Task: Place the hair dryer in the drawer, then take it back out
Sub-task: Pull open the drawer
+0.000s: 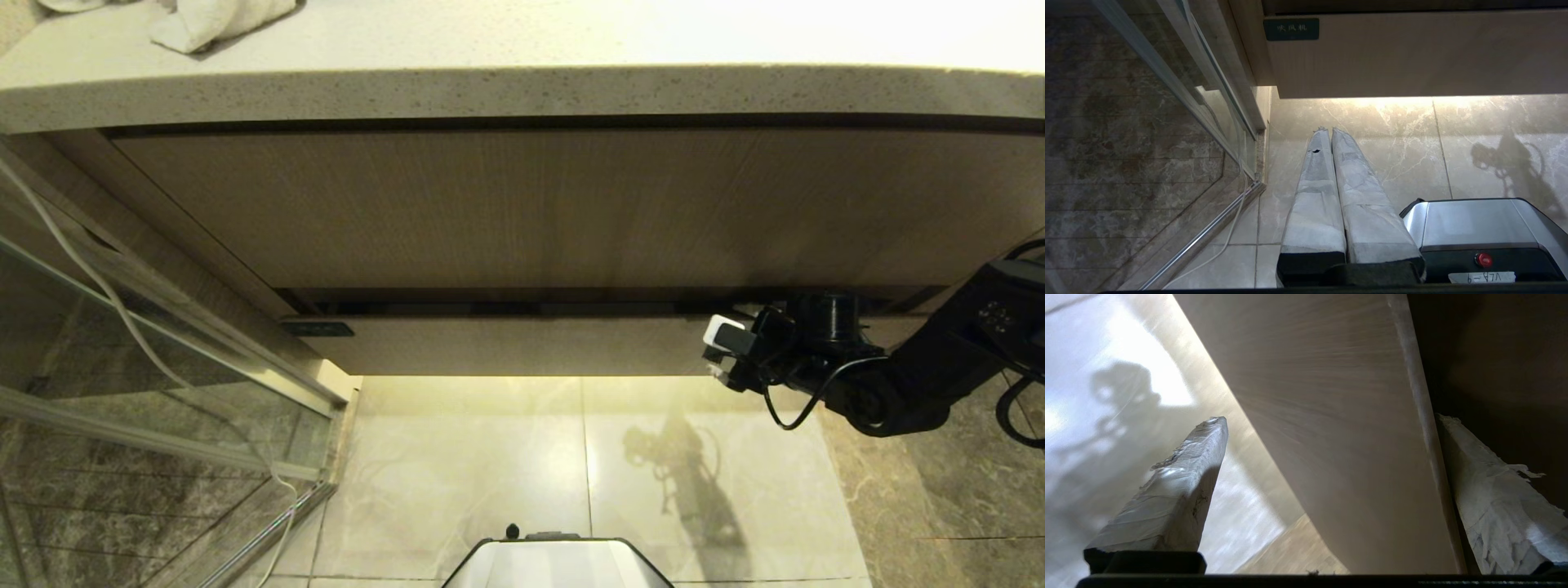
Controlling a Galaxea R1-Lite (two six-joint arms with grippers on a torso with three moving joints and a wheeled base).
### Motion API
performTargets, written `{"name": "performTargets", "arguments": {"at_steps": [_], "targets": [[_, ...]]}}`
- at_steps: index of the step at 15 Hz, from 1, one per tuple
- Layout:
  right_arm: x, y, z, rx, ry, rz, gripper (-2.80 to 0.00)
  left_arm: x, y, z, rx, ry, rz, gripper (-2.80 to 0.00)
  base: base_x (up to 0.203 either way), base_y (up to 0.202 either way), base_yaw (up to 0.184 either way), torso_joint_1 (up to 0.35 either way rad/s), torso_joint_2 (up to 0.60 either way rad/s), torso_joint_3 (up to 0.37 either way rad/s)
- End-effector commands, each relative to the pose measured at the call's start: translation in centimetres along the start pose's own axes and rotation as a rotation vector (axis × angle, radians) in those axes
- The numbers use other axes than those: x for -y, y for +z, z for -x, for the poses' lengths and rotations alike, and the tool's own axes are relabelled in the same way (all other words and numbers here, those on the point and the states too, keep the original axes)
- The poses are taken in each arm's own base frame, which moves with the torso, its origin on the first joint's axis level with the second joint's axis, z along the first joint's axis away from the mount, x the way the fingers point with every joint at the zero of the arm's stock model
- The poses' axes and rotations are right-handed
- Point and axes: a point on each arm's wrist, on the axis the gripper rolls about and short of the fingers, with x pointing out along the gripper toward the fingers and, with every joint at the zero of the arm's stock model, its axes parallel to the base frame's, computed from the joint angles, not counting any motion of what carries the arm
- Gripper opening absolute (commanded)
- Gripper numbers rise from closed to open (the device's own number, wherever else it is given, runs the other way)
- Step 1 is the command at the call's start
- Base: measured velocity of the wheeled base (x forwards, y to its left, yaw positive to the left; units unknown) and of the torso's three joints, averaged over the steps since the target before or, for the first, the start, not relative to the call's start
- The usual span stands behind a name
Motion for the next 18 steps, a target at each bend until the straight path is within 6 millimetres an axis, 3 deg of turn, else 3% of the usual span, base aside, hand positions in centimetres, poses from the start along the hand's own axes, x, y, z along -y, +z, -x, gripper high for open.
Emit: {"name": "performTargets", "arguments": {"at_steps": [1,4,8,13,18], "targets": [[0.3,0.4,0.3,0.018,-0.015,0.013,0.0,0.0,0.0,0.0,0.0,0.0,0.0,-2.8,0.0,0.0,0.0,0.0,0.0,0.0],[0.0,0.2,0.7,-0.006,0.031,0.008,0.0,0.0,0.0,0.0,0.002,0.0,0.0,-2.8,0.0,0.0,0.0,0.0,0.0,0.0],[0.4,0.1,2.9,-0.076,0.156,-0.026,0.0,0.0,0.0,0.0,0.002,0.0,0.0,-2.8,0.0,0.0,0.0,0.0,0.0,0.0],[-0.2,-2.3,8.1,-0.281,0.457,-0.116,0.0,0.0,0.0,0.0,0.002,0.0,0.0,-2.8,0.0,0.0,0.0,0.0,0.0,0.0],[-1.2,-4.2,14.1,-0.561,0.748,-0.398,0.0,0.0,0.0,0.0,0.002,0.0,0.0,-2.8,0.0,0.0,0.0,0.0,0.0,0.0]]}}
